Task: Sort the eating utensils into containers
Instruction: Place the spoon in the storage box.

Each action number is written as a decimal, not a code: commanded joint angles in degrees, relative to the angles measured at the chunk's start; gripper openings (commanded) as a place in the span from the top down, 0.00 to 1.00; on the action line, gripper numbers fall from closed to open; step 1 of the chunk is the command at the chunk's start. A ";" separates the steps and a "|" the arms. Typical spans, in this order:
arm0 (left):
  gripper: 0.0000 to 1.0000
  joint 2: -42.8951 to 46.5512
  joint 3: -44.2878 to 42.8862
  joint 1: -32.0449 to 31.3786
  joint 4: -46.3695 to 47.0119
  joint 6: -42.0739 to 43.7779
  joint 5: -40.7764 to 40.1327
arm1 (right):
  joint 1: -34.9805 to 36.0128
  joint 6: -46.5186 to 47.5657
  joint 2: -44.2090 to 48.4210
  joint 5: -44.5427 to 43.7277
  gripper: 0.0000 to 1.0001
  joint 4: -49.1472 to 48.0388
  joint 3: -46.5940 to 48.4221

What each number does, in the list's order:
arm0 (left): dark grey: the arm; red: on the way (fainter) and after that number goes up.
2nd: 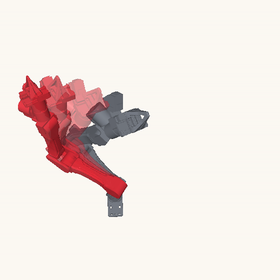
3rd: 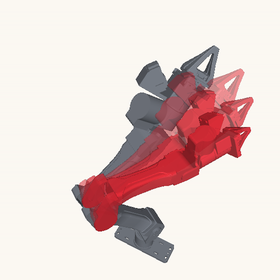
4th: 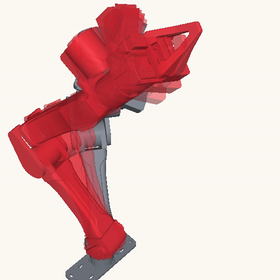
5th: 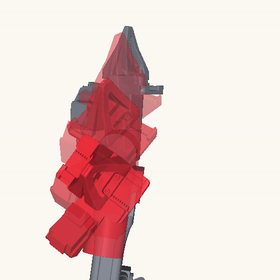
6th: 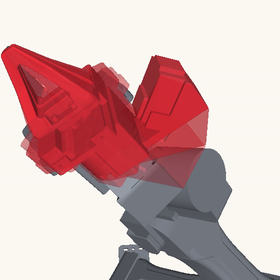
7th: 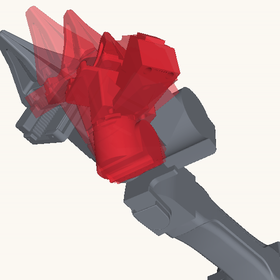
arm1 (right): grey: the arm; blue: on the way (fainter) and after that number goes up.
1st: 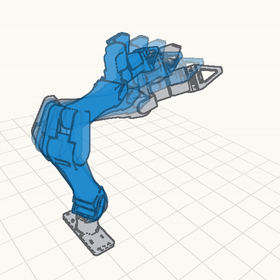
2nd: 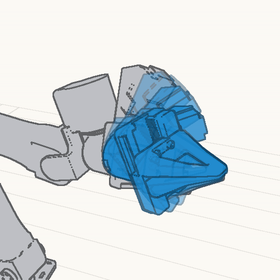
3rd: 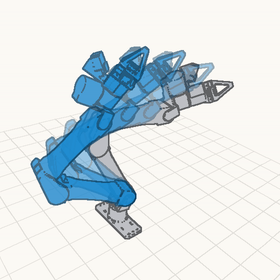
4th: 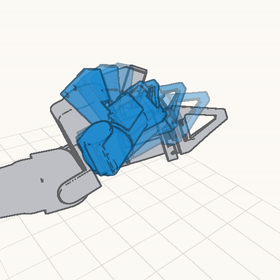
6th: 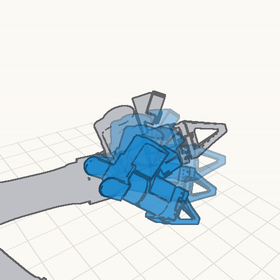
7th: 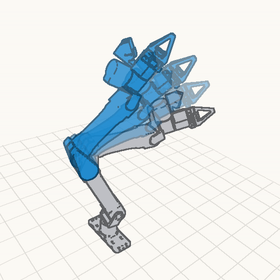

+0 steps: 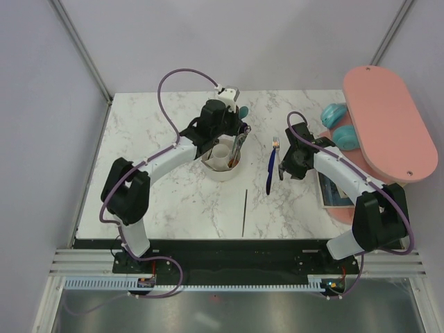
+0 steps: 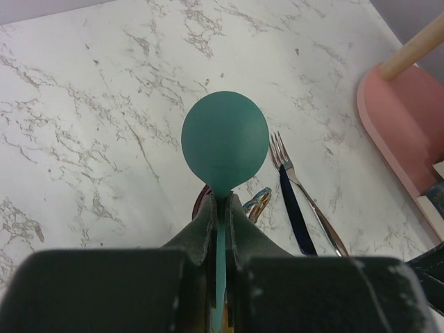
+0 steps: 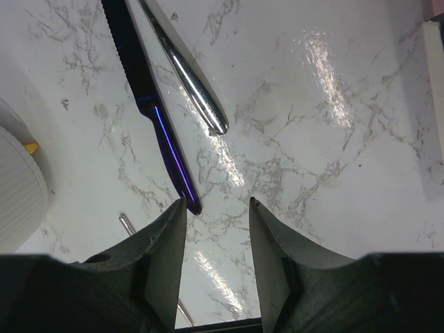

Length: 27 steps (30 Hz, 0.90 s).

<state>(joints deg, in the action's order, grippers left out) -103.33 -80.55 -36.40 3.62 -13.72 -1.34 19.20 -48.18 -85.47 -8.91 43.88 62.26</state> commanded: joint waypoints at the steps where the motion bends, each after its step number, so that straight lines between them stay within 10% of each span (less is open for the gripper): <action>1: 0.98 -0.12 1.35 -0.69 6.05 2.20 -0.76 | -0.22 1.25 0.75 0.20 0.52 0.07 -0.12; 21: 0.98 7.35 19.82 -1.65 12.64 3.17 -4.81 | -0.22 0.81 -1.19 1.96 0.52 -2.13 -2.05; 27: 0.64 7.61 19.82 -1.65 11.68 3.08 -4.98 | -0.30 0.55 -1.63 2.40 0.52 -2.30 -2.06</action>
<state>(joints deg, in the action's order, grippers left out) -98.32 -61.08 -38.06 14.13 -12.29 -4.40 19.16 -47.70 -86.54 -7.31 42.78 60.40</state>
